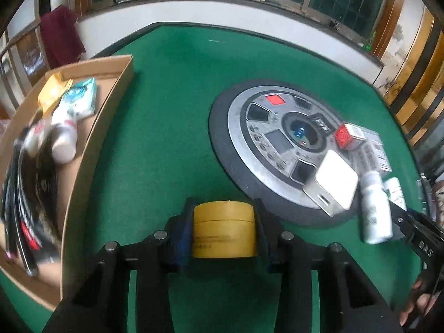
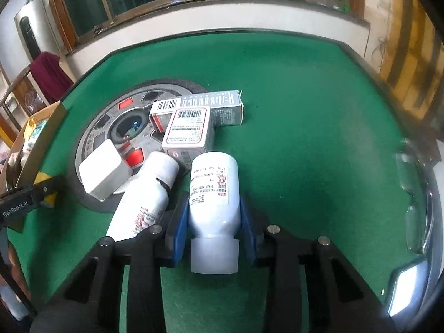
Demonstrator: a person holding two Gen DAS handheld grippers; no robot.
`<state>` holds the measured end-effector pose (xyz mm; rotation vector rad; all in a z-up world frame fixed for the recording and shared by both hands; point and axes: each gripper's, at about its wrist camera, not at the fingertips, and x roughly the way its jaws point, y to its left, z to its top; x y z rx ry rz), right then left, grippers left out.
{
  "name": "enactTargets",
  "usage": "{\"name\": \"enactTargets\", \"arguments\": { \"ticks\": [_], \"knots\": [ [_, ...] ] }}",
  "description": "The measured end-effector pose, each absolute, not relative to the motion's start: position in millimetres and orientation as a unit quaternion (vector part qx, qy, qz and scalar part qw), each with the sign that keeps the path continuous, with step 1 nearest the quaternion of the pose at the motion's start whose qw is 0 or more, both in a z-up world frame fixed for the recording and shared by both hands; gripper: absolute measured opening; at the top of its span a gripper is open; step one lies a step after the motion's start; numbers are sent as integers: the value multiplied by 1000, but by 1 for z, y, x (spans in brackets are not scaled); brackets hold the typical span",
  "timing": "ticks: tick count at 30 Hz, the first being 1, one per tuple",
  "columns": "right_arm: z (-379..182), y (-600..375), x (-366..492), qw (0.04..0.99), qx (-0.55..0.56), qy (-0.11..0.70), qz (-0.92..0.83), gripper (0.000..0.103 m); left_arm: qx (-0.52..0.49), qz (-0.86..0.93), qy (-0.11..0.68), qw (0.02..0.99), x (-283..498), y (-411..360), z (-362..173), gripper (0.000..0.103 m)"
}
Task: Organize objects
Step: 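Grasp the yellow tape roll with the left gripper and lift it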
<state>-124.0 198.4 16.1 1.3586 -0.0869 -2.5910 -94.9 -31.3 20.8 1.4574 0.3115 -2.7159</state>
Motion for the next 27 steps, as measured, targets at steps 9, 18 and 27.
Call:
{"name": "enactTargets", "arguments": {
  "ticks": [9, 18, 27],
  "knots": [
    [54, 184, -93, 109, 386, -10, -916, 31, 468, -875, 126, -15, -54, -29, 25, 34],
    [56, 172, -92, 149, 382, -33, -911, 31, 455, -883, 106, -38, -35, -4, 36, 34],
    [55, 169, -84, 165, 377, -43, -910, 31, 443, -888, 115, -39, -28, -16, 45, 34]
  ]
}}
